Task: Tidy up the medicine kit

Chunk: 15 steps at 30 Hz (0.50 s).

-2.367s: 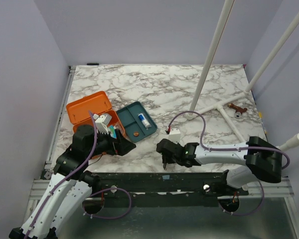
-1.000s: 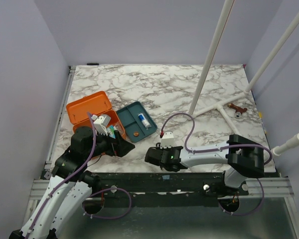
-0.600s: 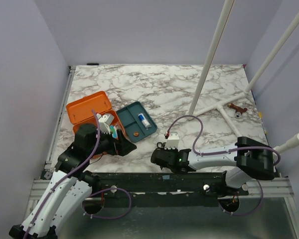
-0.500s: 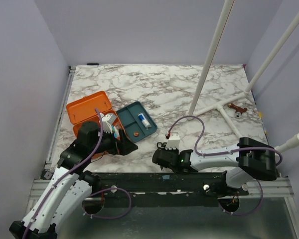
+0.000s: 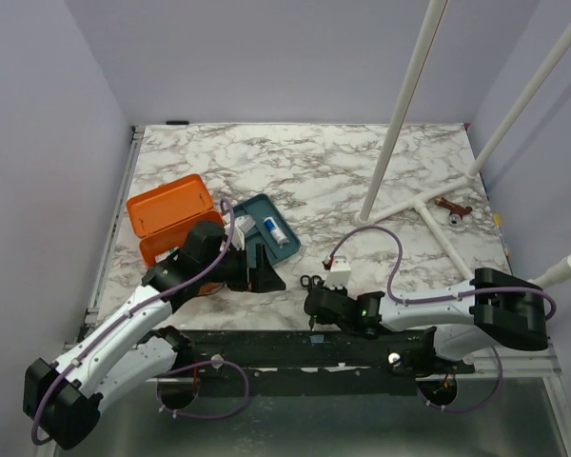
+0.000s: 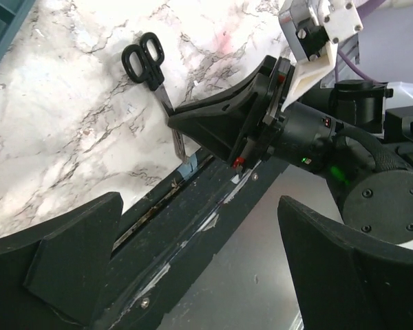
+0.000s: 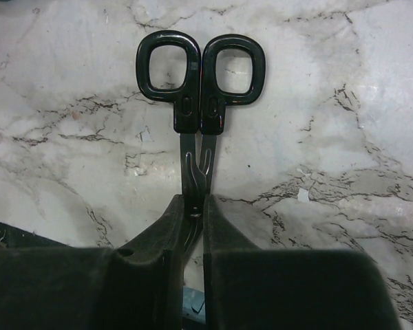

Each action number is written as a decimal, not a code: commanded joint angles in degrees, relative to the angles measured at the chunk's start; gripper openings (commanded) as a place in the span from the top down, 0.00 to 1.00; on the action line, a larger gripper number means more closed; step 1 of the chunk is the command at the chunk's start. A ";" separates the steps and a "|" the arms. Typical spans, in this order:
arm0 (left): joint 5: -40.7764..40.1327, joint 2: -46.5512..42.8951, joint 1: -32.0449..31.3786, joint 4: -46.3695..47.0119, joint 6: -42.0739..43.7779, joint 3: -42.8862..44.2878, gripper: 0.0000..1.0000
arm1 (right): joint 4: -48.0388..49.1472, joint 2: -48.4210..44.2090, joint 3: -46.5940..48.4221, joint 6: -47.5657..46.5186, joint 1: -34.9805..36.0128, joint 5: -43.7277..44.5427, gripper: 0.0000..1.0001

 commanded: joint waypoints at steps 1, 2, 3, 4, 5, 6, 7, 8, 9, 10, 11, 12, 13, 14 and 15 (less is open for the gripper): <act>-1.16 4.76 -2.02 7.05 -3.35 -0.31 0.01 | -3.26 -1.67 -3.20 -0.74 0.60 -3.64 0.99; -1.47 5.92 -2.44 7.49 -3.55 -0.16 0.01 | -3.11 -2.22 -3.56 -0.71 0.60 -3.58 0.99; -1.90 7.41 -2.83 7.93 -3.60 0.13 0.01 | -2.91 -2.58 -3.87 -0.63 0.53 -3.71 0.99; -2.31 8.70 -3.26 8.19 -3.60 0.50 0.02 | -2.81 -2.96 -3.98 -0.74 0.58 -3.71 0.99; -2.90 10.22 -3.69 8.42 -3.68 0.87 0.01 | -2.64 -3.21 -4.15 -0.80 0.59 -3.66 0.99; -3.37 11.48 -4.07 8.83 -3.84 1.17 0.01 | -2.54 -3.18 -4.08 -0.95 0.61 -3.67 0.99; -3.69 13.18 -4.38 9.36 -4.08 1.30 0.02 | -2.39 -3.15 -4.02 -0.98 0.60 -3.90 0.99; -4.09 14.82 -4.67 9.77 -4.32 1.47 0.02 | -2.21 -3.04 -3.95 -1.18 0.60 -3.99 0.99; -4.40 16.14 -4.95 10.21 -4.46 1.67 0.02 | -2.12 -2.81 -3.90 -1.15 0.54 -3.97 0.99; -4.59 17.68 -5.29 10.55 -4.52 1.93 0.02 | -1.92 -2.70 -3.90 -1.18 0.61 -4.05 0.99; -4.88 18.89 -5.75 10.93 -4.55 2.19 0.01 | -1.69 -2.61 -3.90 -1.21 0.58 -4.11 0.99; -5.26 20.30 -6.13 11.06 -4.62 2.46 0.01 | -1.34 -2.48 -3.98 -1.27 0.58 -4.22 0.99; -5.84 21.40 -6.62 11.26 -4.71 2.85 0.01 | -0.97 -2.39 -4.15 -1.28 0.60 -4.36 0.99; -6.26 22.69 -6.97 11.55 -4.82 3.13 0.02 | -0.65 -2.37 -4.25 -1.26 0.60 -4.60 0.99; -6.45 23.77 -7.37 11.60 -4.86 3.61 0.02 | -0.23 -2.31 -4.40 -1.35 0.58 -4.79 0.99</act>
